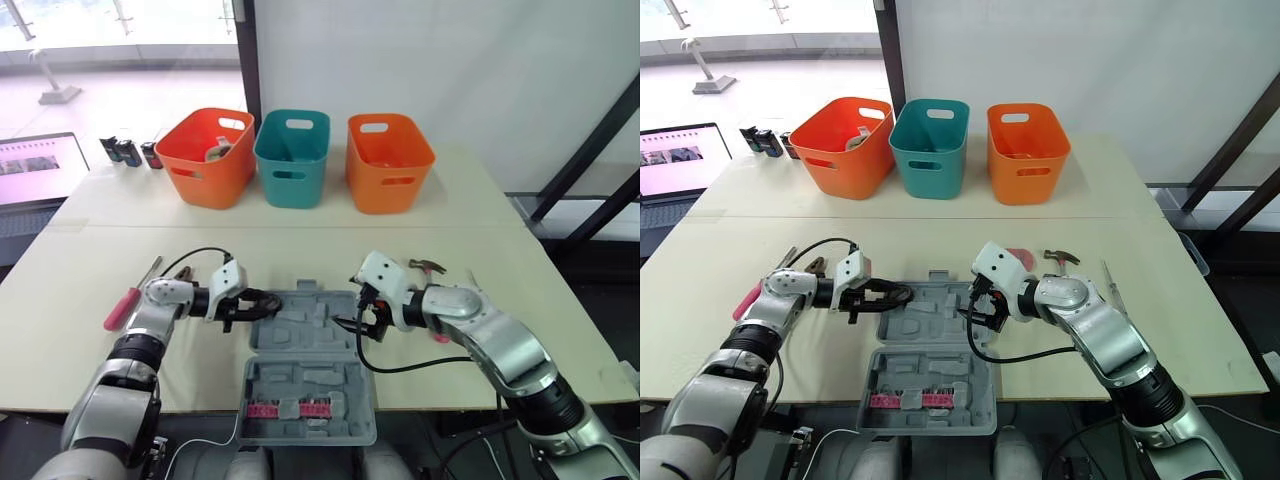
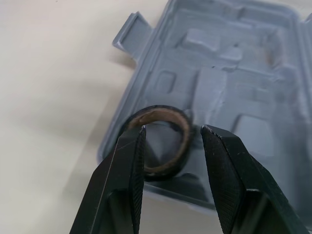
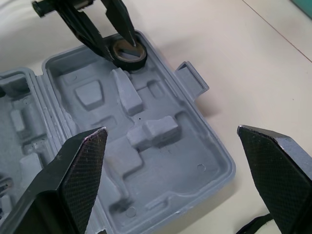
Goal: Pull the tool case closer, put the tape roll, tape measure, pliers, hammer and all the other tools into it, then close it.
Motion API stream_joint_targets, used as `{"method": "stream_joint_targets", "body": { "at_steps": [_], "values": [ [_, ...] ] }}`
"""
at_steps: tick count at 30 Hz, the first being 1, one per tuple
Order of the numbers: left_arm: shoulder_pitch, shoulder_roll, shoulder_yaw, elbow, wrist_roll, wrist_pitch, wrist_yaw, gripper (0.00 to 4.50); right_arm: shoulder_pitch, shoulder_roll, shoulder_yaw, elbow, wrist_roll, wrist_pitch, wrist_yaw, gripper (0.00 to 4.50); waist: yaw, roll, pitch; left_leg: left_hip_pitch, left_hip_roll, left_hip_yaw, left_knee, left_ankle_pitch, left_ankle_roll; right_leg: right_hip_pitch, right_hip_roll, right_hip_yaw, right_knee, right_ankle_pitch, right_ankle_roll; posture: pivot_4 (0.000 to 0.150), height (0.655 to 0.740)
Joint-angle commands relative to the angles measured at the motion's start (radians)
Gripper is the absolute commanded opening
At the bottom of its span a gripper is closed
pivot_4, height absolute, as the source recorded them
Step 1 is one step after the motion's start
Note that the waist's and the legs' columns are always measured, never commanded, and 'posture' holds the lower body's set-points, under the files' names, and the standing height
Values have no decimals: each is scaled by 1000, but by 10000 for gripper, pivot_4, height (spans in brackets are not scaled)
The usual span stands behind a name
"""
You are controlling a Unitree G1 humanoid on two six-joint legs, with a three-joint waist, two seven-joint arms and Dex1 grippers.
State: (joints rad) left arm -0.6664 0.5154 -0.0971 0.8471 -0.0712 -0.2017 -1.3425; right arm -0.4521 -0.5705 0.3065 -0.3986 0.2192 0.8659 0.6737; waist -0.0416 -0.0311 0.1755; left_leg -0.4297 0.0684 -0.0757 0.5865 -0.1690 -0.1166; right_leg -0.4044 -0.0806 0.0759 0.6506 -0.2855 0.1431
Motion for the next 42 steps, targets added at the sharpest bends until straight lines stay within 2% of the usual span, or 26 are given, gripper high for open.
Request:
{"method": "stream_joint_targets", "body": {
  "at_steps": [1,8,11,24,33,42],
  "values": [
    [4,22,36,-114,-61,75,-20,19122,-5,-3,-13,-50,3,-11,2,45000,0,0,0,0,0,0,0,0,0,0,0,0,0,0,0,1500,7400],
    [32,27,45,-145,-62,100,32,19122,-11,1,-10,-50,6,-10,4,45000,-2,0,0,0,0,0,0,0,0,0,0,0,0,0,0,1500,7400],
    [49,17,44,-128,-38,43,92,19122,-13,1,-8,-47,4,-12,5,45000,-1,0,0,0,0,0,0,0,0,0,0,0,0,0,0,1500,7400],
    [72,1,1,-51,39,-97,182,19122,-10,5,-13,-55,14,-7,8,45000,3,0,0,0,0,0,0,0,0,0,0,0,-1,0,0,1500,7400],
    [85,11,-20,-51,57,-121,181,19122,-1,2,-13,-68,16,-2,10,45000,0,0,0,0,0,0,0,0,0,0,0,0,-1,0,0,1500,7400],
    [102,43,-53,-60,78,-48,149,19122,-10,-1,-16,-62,14,-10,18,45000,-3,0,0,1,0,0,0,0,0,0,0,0,0,0,0,1500,7400]
  ]
}}
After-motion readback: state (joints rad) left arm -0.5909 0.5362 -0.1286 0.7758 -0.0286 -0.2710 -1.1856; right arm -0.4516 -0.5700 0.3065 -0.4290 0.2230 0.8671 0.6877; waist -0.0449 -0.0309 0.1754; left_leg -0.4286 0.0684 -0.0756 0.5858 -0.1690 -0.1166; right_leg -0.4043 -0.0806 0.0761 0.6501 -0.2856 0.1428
